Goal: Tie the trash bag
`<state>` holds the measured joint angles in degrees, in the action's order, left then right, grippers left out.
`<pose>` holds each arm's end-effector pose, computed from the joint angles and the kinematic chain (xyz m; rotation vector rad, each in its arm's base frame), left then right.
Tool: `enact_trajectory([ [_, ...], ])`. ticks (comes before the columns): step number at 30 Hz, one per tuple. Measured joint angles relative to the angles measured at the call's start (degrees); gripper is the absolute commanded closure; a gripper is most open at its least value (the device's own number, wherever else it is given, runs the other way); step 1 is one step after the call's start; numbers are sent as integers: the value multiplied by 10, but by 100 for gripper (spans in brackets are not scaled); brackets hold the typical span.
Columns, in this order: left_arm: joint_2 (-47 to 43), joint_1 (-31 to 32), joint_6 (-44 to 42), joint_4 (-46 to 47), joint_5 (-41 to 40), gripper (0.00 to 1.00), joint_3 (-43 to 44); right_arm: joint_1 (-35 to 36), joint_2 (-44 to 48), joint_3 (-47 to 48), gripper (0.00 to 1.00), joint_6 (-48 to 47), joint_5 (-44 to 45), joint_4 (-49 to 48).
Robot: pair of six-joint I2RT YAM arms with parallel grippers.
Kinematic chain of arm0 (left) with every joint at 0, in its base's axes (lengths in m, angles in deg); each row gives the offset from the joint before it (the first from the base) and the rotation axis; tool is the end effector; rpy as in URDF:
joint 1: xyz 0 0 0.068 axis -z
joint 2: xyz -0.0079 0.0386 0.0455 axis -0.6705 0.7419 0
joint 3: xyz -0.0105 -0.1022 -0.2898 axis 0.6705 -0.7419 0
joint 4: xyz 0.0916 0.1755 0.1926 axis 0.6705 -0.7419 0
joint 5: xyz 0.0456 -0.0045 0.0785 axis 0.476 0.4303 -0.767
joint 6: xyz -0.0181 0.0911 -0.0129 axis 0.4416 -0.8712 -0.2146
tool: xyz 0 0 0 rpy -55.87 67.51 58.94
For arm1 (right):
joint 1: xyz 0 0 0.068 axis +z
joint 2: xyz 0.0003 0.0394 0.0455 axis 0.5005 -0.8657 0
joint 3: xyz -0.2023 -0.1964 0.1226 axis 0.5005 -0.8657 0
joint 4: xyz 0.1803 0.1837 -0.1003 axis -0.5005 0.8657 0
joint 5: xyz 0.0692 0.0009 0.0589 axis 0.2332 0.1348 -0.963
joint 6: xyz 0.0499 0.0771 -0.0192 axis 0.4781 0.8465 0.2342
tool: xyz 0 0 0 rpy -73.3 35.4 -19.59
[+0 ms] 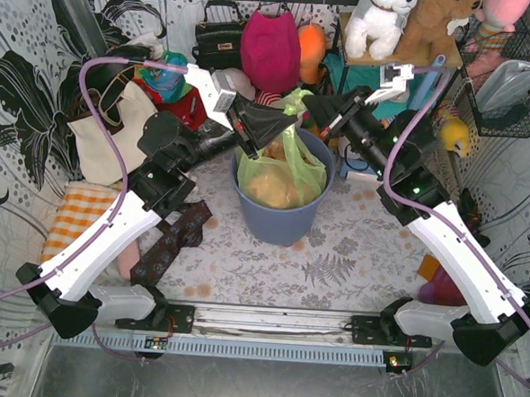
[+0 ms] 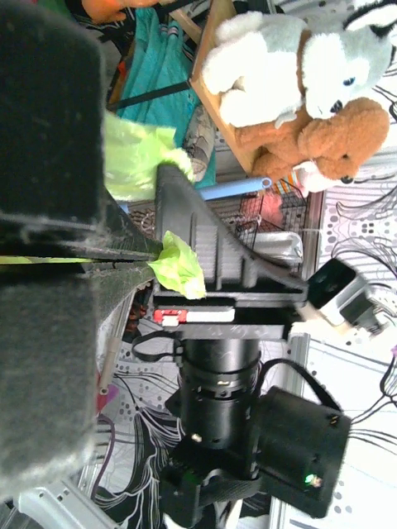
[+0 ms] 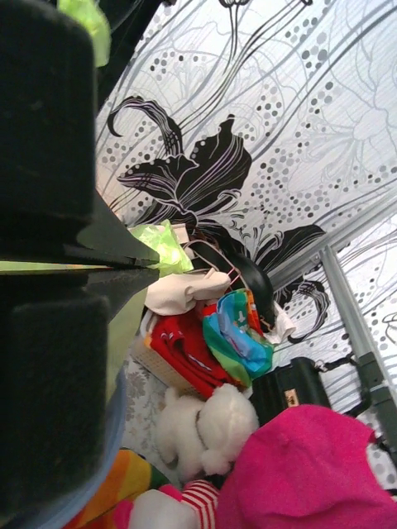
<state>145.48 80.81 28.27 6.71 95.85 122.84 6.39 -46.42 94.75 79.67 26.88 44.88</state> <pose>0.2127 -0.2169 0.5629 0.7008 1.0386 -0.9798 0.2470 0.1873 0.5665 -0.0699 1.3128 1.0903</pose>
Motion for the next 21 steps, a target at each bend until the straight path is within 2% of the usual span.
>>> enact_trajectory([
  [7,-14,-16,5,10,-6,100,-27,0,51,-146,100,82,36,-96],
  [13,-15,-19,4,10,-17,100,-28,0,65,-192,100,131,38,-156],
  [18,-17,-21,5,10,-32,100,-33,0,70,-227,100,134,6,-241],
  [21,-17,-22,7,6,-45,100,-39,0,70,-264,100,121,-50,-327],
])
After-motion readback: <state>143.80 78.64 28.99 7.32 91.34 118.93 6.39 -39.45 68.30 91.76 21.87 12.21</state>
